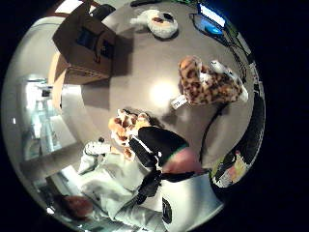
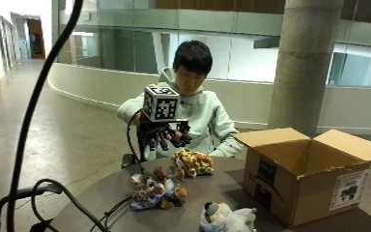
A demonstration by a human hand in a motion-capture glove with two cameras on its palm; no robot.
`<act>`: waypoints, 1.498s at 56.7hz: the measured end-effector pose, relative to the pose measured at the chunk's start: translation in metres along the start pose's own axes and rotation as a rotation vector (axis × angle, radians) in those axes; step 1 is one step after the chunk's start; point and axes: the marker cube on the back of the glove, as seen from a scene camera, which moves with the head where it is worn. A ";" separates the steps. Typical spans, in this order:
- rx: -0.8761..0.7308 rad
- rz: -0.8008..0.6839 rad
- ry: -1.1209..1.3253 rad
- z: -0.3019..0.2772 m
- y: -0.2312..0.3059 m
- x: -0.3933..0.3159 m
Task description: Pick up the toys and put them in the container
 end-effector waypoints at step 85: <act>-0.067 0.021 -0.016 0.095 -0.056 -0.023</act>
